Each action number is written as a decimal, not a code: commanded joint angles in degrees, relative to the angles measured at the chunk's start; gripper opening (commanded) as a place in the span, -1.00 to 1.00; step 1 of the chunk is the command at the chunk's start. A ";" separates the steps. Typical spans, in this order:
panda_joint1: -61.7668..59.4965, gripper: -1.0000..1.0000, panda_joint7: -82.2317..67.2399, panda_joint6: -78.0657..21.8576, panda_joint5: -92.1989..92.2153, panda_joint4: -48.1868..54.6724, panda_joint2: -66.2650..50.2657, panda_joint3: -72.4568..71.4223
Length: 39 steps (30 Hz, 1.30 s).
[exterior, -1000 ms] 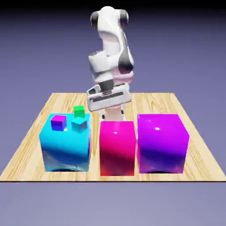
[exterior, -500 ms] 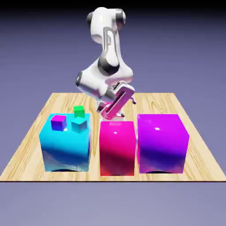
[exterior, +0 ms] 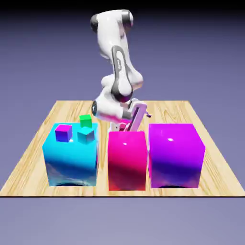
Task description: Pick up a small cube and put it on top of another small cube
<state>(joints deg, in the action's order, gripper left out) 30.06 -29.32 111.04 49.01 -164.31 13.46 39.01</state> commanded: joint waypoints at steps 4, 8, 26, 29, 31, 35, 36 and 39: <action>1.48 0.00 -9.97 4.37 -0.19 -1.62 -2.15 0.31; 2.96 0.00 -19.94 8.74 -0.39 -3.23 -4.30 0.62; -11.80 0.00 -64.79 33.06 -13.28 -9.49 -0.66 -9.37; -8.92 0.00 -72.26 31.23 -9.00 -9.65 -2.22 -8.34; -7.00 0.00 -77.25 30.01 -6.15 -9.76 -3.26 -7.64; -4.40 0.00 -84.01 28.35 -2.27 -9.91 -4.68 -6.71; -4.06 0.00 -85.73 28.29 0.22 -9.45 -6.29 -7.45; -3.04 0.00 -90.88 28.09 7.69 -8.08 -11.11 -9.71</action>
<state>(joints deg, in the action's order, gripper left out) 27.41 -120.19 139.12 56.69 -172.39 2.35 29.30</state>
